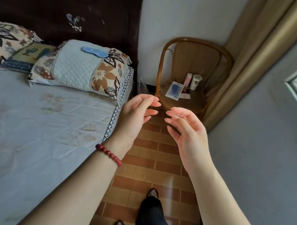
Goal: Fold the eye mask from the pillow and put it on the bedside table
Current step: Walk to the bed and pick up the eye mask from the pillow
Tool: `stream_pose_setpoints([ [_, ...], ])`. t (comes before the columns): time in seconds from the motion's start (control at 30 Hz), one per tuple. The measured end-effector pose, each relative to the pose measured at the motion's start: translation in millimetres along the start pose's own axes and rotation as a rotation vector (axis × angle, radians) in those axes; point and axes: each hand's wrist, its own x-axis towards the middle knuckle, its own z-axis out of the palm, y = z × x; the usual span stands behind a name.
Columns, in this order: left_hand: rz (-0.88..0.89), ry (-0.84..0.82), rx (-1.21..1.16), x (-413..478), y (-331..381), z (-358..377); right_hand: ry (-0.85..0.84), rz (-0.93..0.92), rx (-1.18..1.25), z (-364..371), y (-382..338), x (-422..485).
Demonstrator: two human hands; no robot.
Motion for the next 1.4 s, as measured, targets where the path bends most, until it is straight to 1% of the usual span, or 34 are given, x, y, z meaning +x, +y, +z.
stream_pose_setpoints([
  [0.27,0.046,0.051,0.001,135,11,25,-0.057,-0.019,-0.018,0,-16,150],
  [0.4,0.082,0.045,-0.007,193,17,40,-0.078,-0.037,0.014,-3,-25,216],
  [0.5,0.092,0.063,-0.031,225,13,39,-0.12,-0.004,0.02,4,-21,256],
  [0.73,0.079,0.124,-0.04,306,7,12,-0.22,0.053,0.061,44,-11,346],
  [0.97,0.096,0.175,-0.049,422,23,-27,-0.305,0.018,0.068,106,-10,457],
  [1.1,0.118,0.202,-0.046,475,40,-53,-0.318,-0.002,0.081,139,-14,511],
  [1.4,0.039,0.322,-0.037,548,40,-93,-0.387,0.044,0.007,187,0,591],
])
